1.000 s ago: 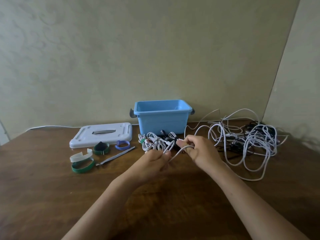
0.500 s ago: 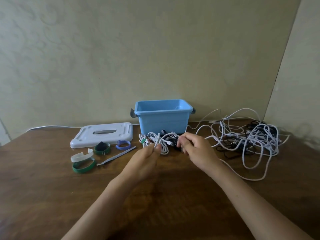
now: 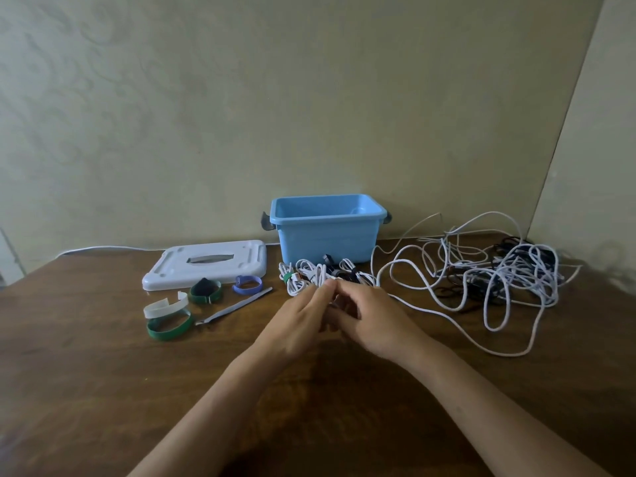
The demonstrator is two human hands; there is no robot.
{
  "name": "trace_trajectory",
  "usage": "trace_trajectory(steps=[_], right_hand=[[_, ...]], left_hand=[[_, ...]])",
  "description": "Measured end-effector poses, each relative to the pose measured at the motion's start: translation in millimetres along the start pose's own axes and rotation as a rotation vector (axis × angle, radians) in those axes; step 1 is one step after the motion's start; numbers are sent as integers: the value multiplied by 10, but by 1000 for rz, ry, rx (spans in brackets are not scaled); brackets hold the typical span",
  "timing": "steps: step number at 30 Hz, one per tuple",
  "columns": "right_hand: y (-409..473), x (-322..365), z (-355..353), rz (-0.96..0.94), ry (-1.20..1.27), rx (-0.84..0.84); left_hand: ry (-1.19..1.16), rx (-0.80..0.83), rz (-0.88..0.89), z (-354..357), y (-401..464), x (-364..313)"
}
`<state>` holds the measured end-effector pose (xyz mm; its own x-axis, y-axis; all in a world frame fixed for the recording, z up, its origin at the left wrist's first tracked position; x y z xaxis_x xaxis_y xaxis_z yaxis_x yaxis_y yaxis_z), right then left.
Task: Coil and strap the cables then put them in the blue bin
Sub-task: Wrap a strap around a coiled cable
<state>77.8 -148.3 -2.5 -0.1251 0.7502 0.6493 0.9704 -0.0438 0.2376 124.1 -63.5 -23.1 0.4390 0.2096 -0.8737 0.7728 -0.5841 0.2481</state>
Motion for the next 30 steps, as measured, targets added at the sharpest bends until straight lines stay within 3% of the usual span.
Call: trace_trajectory(steps=[6,13,16,20,22,26,30], right_hand=[[-45,152,-82,-71,-333,-147],[-48,178,-90,-36,-289,-200],[-41,100,-111,10,-291,-205],[-41,117,-229,-21,-706,-412],[-27,81,-177,31,-687,-290],[-39,8,253,73,-374,114],[-15,27,450,64,-285,205]], left_hand=[[297,-96,165,-94,-10,-185],[391,-220,196,-185,28,-189],[311,-236,165,-234,43,-134],[217,-289,147,-310,32,-152],[161,-343,128,-414,45,-132],[100,-336,126,-420,54,-118],[87,-298,130,-343,50,-98]])
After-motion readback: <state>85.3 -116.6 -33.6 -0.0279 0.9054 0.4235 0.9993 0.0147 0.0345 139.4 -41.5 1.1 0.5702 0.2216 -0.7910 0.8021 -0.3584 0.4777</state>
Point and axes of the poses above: each hand's wrist, its own y-axis towards the middle knuckle, its own z-axis out of the palm, x = y × z, the point moved 10 cm from there along y, towards the middle knuckle, and after that the axes turned 6 degrees about z, right-handed, at the moved point
